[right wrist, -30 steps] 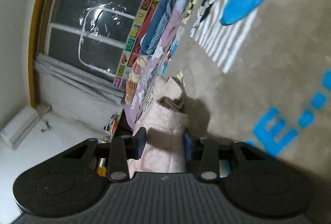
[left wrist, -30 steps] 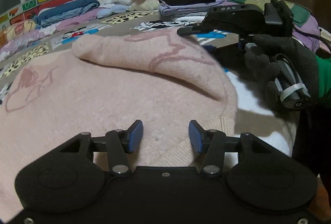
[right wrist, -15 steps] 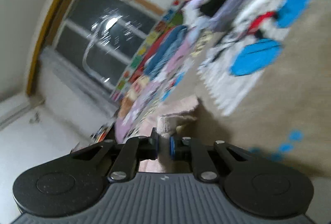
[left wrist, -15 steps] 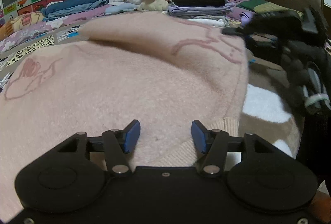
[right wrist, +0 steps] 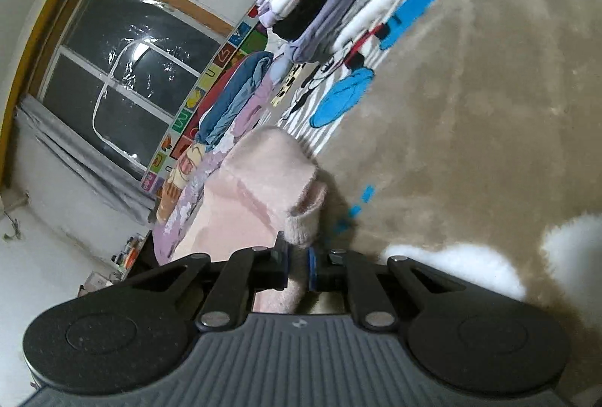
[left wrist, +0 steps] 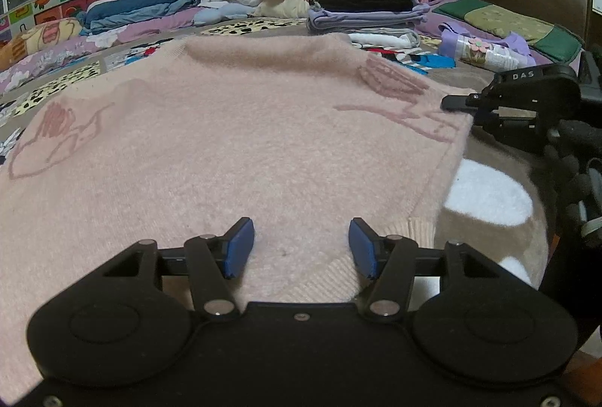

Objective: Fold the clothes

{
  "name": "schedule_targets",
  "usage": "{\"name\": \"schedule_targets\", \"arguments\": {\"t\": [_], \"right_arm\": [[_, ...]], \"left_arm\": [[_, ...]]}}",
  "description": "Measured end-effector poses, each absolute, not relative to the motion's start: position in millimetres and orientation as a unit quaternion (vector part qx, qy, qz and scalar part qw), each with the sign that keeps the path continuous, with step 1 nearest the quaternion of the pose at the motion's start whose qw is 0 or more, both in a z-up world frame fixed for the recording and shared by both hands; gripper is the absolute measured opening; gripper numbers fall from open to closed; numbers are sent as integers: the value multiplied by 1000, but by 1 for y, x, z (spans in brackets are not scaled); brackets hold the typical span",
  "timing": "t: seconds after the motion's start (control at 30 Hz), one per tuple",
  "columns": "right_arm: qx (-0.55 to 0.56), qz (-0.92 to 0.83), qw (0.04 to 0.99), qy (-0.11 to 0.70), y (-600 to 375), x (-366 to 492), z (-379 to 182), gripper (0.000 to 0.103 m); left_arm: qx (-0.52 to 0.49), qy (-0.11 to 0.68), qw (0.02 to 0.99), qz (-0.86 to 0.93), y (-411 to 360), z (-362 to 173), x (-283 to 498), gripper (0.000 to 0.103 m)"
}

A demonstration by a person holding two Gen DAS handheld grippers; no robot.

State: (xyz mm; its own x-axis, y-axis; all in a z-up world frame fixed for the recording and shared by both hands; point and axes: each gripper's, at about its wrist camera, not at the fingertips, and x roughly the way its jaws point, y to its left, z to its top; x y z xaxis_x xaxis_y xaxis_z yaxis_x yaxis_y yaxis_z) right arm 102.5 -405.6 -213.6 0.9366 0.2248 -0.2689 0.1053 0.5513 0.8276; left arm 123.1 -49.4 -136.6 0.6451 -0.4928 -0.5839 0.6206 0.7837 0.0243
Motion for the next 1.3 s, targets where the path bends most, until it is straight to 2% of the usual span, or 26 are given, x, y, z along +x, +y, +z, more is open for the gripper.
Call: {"name": "schedule_targets", "arguments": {"t": [0.07,0.2,0.27,0.33,0.43,0.53,0.6,0.7,0.8,0.93,1.0,1.1,1.3], "right_arm": [[469,29,866,172,-403,104,-213,16],[442,28,883,159,-397,112,-205,34],[424,29,892,156,-394,115,-200,36],[412,28,897,157,-394,120,-198,36],[404,33,898,170,-395,129,-198,35],[384,30,905,183,-392,130,-198,27],[388,28,903,184,-393,129,-200,23],[395,30,900,184,-394,127,-200,24],[369,38,911,178,-390,127,-192,24],[300,42,938,169,-378,126,-177,24],[254,38,952,166,-370,126,-170,24],[159,31,974,156,-350,122,-159,24],[-18,35,990,137,-308,119,-150,24]], "left_arm": [[110,290,899,-309,-49,-135,123,55],[99,298,901,-300,-50,-125,123,56],[91,294,906,-292,-53,-119,122,55],[80,298,906,-290,-60,-113,126,55],[93,309,905,-277,-83,-107,143,42],[120,316,898,-283,-118,-102,162,39],[132,319,894,-286,-144,-104,177,39],[168,365,871,-283,-172,-123,195,39],[108,401,864,-285,-157,-107,211,39],[27,361,883,-298,-136,-66,216,39],[24,343,884,-317,-146,-45,218,47],[70,340,867,-359,-184,-23,222,54],[275,332,827,-362,-275,-4,248,57]]}}
